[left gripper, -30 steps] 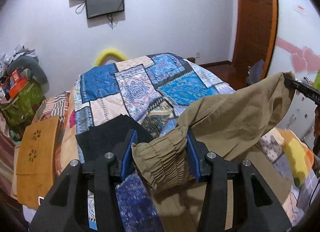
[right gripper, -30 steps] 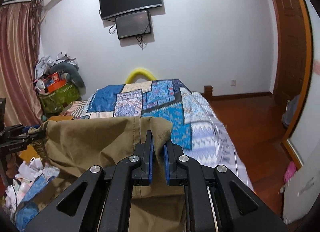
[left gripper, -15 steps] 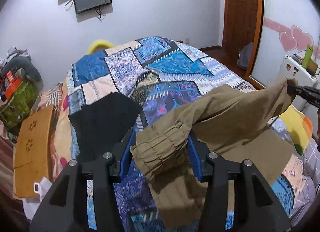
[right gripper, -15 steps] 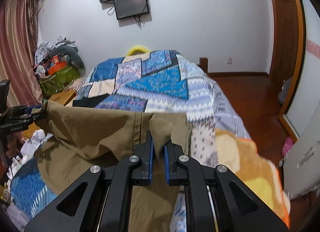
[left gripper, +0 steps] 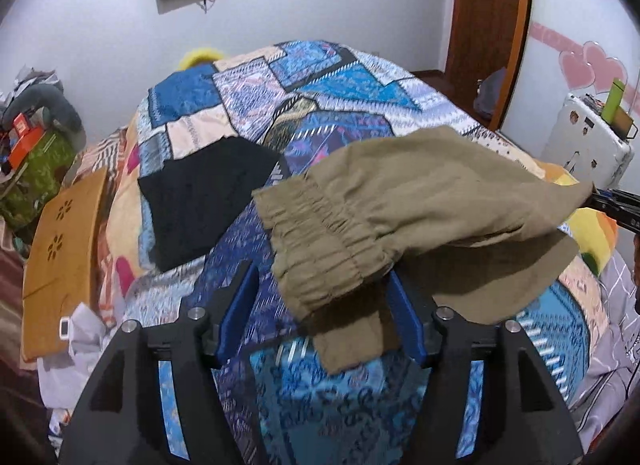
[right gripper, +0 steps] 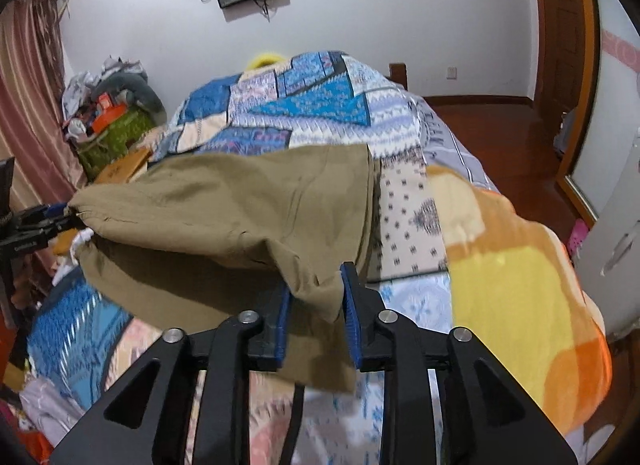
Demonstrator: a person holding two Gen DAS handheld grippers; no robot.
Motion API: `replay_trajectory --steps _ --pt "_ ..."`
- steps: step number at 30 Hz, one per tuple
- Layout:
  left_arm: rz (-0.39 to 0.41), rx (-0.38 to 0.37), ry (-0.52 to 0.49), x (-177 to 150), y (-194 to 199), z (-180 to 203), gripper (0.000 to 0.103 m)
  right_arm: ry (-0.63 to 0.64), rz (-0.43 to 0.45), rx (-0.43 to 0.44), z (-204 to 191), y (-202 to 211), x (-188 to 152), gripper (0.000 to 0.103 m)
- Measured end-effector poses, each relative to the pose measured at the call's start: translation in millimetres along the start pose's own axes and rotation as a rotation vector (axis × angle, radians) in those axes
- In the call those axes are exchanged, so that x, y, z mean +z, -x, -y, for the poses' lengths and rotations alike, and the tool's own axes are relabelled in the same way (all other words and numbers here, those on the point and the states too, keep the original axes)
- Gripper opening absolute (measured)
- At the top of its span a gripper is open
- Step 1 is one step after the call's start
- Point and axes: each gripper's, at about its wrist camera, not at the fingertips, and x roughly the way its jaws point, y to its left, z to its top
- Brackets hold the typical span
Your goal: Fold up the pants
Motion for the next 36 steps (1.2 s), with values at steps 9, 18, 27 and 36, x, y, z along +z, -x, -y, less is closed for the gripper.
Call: replay_trajectory --steps 9,18,27,36 --pt "-0.009 0.033 0.068 -13.1 25.5 -20.7 0.067 0.005 -0.011 0.007 -9.9 25.1 -19.4 0.041" --pt "0.09 0.061 0.022 22.9 49.9 -3.2 0.092 0.083 0.065 0.071 -43.2 36.6 6.7 0.056" --pt "0.004 0.009 -0.198 25.8 19.3 55.9 0.102 0.191 -0.004 0.156 -86.2 6.1 7.0 0.067" --pt "-0.062 -0.011 -0.253 32.2 -13.5 76.4 0.102 0.238 -0.096 0.214 -113.4 -30.9 2.9 0.067"
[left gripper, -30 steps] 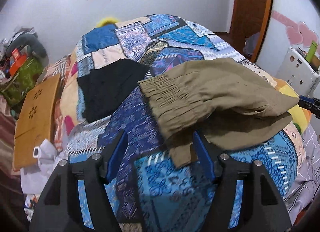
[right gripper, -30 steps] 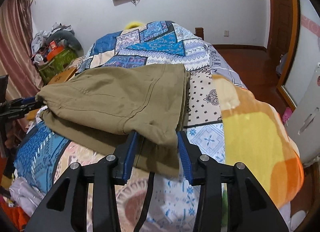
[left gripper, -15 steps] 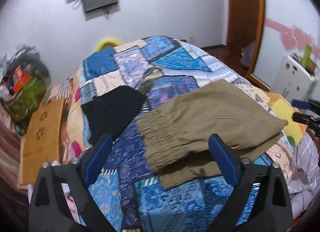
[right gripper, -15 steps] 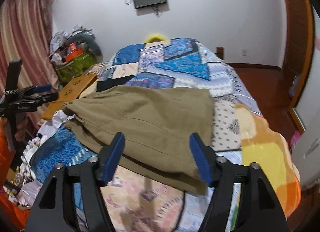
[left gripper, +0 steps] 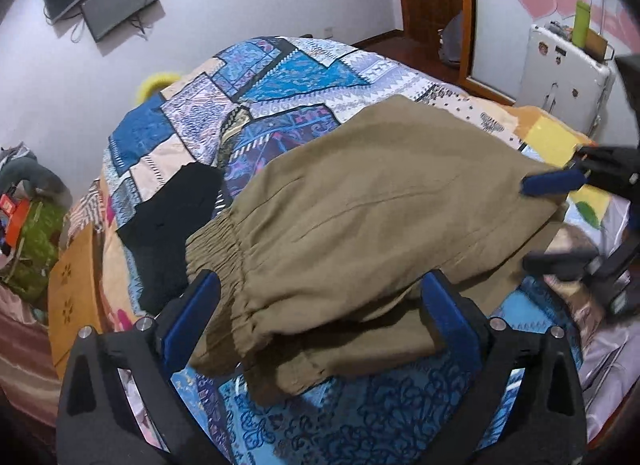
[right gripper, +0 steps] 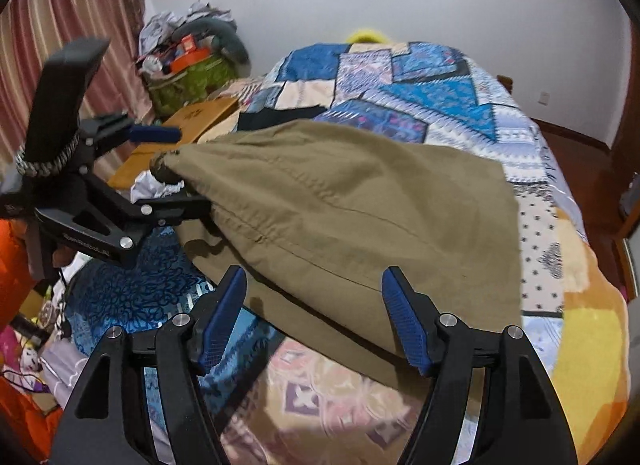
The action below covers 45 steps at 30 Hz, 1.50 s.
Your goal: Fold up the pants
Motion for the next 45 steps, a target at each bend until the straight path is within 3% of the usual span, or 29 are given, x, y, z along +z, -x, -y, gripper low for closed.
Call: replay_trajectory --steps 6,10,18,19,25,29,34,40,45 --pt "0.011 -0.046 0.047 12.2 4.0 -10.9 0.102 0.088 -0.05 0.0 -13.8 -24.6 7.5 0.067" --pt "0.021 -0.064 0.013 10.0 9.7 -4.0 0.102 0.16 -0.085 -0.017 -22.2 -34.9 8.6 0.066" --pt "-0.004 -0.132 -0.092 2.1 0.1 21.2 0.101 0.178 -0.033 -0.018 -20.5 -24.6 10.4 0.019" --pt "-0.002 -0.127 -0.113 1.3 -2.8 25.4 0.098 0.183 -0.022 0.004 -21.8 -20.4 10.6 0.008" --pt "-0.001 -0.023 -0.169 -0.9 -11.8 35.8 0.046 0.122 0.03 0.036 -16.1 -6.5 16.7 0.007" --pt "0.035 -0.013 -0.159 -5.3 -0.4 30.8 0.027 0.102 0.058 0.053 -16.0 0.8 17.6 0.006" --pt "0.044 -0.03 -0.131 -11.7 9.8 23.7 0.02 0.13 0.068 0.068 -27.0 5.3 15.1 0.005" --pt "-0.017 -0.072 -0.11 -30.4 0.0 26.5 0.022 0.129 0.017 0.075 -28.5 -5.6 5.4 0.007" --pt "-0.006 -0.076 -0.042 -36.5 10.6 21.4 0.023 0.123 -0.042 0.061 -30.6 -8.8 -1.5 0.01"
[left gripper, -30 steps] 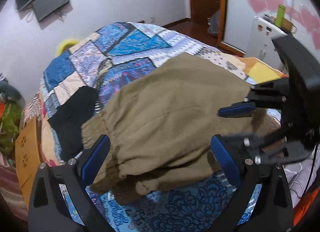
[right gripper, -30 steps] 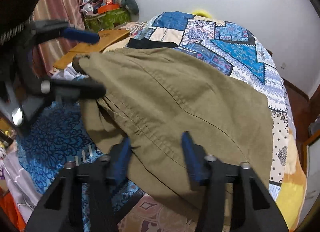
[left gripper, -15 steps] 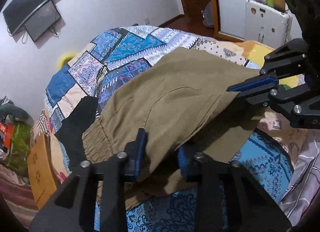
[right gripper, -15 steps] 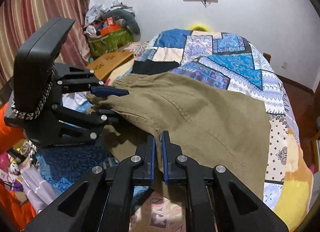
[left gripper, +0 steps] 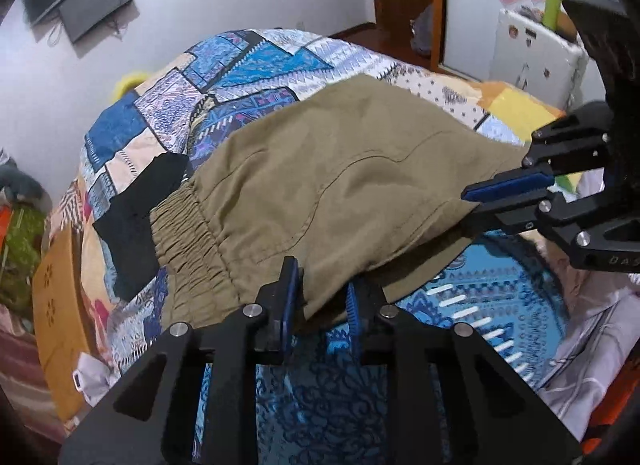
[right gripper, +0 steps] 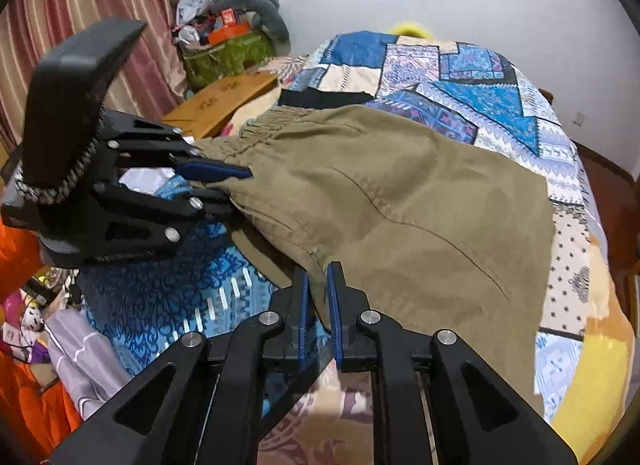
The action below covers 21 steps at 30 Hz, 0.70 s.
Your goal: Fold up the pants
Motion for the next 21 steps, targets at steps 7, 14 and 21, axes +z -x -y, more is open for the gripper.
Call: replay_trajectory --steps 7,14,21 --pt "0.073 -0.049 0.115 2.6 35.7 -22.1 0.032 -0.049 0.074 0.008 6.7 25.3 11.9 0.01" --pt "0.126 0.02 0.243 19.3 44.4 -59.9 0.038 -0.089 0.131 -0.019 13.3 28.5 26.8 0.026" --pt "0.014 -0.035 0.352 11.6 -8.0 -74.9 0.04 -0.168 0.056 -0.034 23.6 -8.2 18.5 0.038"
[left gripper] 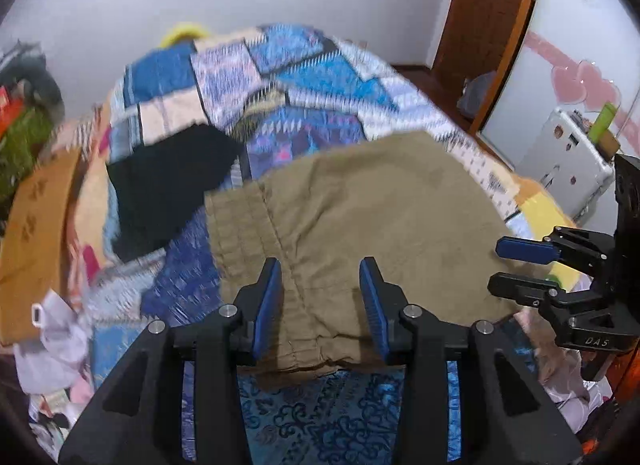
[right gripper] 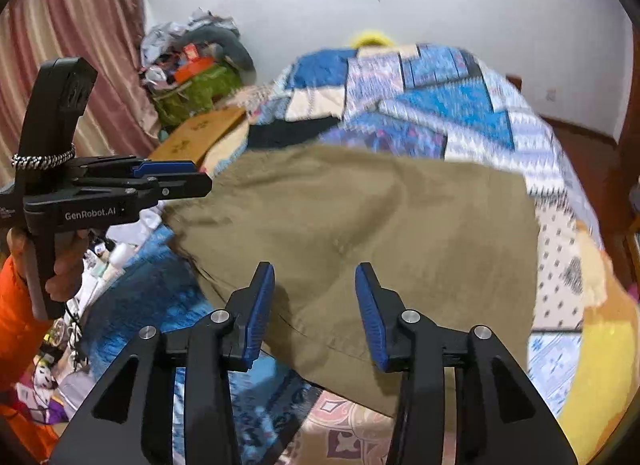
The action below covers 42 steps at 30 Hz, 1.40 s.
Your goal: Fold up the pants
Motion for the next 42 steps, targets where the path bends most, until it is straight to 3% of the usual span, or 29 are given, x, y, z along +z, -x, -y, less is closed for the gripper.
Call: replay_trajectory --steps 2,6,10,13,16,20,27,32,35,42 --pt "-0.039 0.031 -0.027 -12.5 -14.9 3.2 0.041 -0.02 -0.037 -0.016 6.2 -8.9 -11.4 0.038" --pt "0.001 0.102 -0.087 -30.6 -13.6 7.3 0.052 -0.063 -0.022 -0.033 23.4 1.4 -32.4 0.038" --pt "0.004 0.084 -0.054 -37.3 -7.8 -6.3 0.061 -0.123 -0.012 -0.088 46.3 24.1 -51.2 0.037" --pt "0.006 0.071 -0.019 -41.6 -3.1 -16.8 0.062 -0.2 -0.001 -0.082 65.4 40.9 -69.9 0.03" --pt "0.011 0.061 0.001 -47.1 -1.2 -22.2 0.063 -0.231 -0.012 -0.166 73.9 50.1 -85.3 0.03" --pt "0.003 0.043 0.029 -51.1 -1.8 -26.5 0.064 -0.328 -0.015 -0.13 89.0 56.5 -104.0 0.037" --pt "0.008 0.073 0.006 -38.3 13.6 -29.1 0.064 -0.242 -0.073 -0.166 81.6 64.1 -92.0 0.041" --pt "0.06 0.136 0.009 -11.9 27.2 -44.5 0.064 -0.161 -0.024 -0.219 85.6 72.2 -65.1 0.041" --pt "0.063 0.17 0.041 9.4 20.6 -56.6 0.064 -0.155 0.008 -0.23 96.4 72.3 -48.3 0.043" --pt "0.019 0.156 0.095 48.8 -18.3 -74.3 0.065 -0.207 0.04 -0.228 130.2 51.7 -16.9 0.043"
